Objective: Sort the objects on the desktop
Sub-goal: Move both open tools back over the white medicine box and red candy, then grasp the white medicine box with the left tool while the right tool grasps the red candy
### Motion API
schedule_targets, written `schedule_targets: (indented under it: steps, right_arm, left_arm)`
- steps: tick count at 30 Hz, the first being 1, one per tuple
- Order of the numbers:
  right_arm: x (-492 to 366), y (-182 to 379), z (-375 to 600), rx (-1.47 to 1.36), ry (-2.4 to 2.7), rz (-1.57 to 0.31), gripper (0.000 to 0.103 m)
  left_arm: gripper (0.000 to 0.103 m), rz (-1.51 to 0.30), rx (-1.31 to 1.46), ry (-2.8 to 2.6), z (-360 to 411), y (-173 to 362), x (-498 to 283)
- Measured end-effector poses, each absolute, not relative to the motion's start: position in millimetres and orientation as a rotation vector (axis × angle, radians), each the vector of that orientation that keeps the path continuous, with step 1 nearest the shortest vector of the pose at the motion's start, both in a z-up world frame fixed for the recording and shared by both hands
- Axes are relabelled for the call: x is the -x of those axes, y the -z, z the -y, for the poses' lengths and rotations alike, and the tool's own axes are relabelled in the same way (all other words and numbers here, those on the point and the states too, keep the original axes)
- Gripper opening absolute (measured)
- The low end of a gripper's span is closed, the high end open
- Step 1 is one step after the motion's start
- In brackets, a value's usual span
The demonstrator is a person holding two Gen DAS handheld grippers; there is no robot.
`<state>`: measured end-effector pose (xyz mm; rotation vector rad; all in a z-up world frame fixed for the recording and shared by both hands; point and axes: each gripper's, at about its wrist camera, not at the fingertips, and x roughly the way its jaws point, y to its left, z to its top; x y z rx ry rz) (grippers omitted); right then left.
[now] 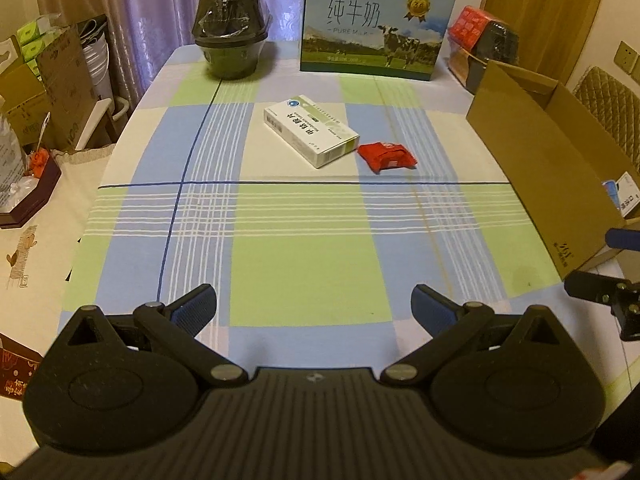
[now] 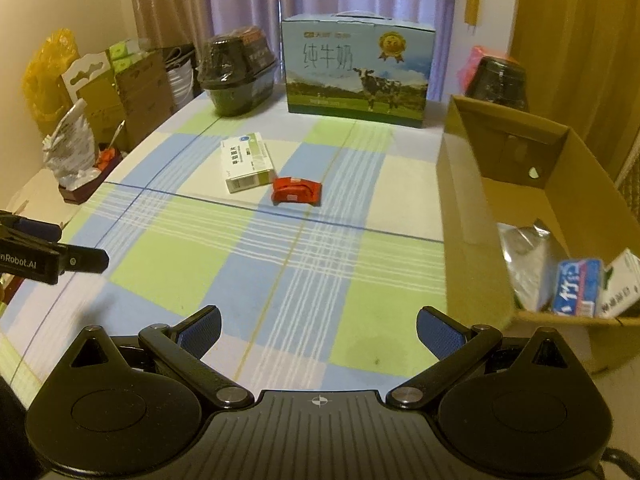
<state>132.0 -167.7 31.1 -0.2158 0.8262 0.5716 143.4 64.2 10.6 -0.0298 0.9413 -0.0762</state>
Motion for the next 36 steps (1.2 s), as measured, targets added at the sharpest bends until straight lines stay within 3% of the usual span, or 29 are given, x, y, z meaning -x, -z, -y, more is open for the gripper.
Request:
schedule_targets:
  steps: [25,36]
  right_arm:
    - [-255.0,35.8,76.5,0.210,-0.613,-0.757,0.100]
    - [-297.4,73.6,52.2,0.158,-0.612,-0.720,0.086]
  left_arm:
    - [0.102,-0.928,-0.043,0.052,-86.0,36.0,-253.1]
    - [0.102,-0.895,-0.039,0.041,-86.4,57.3,-303.6]
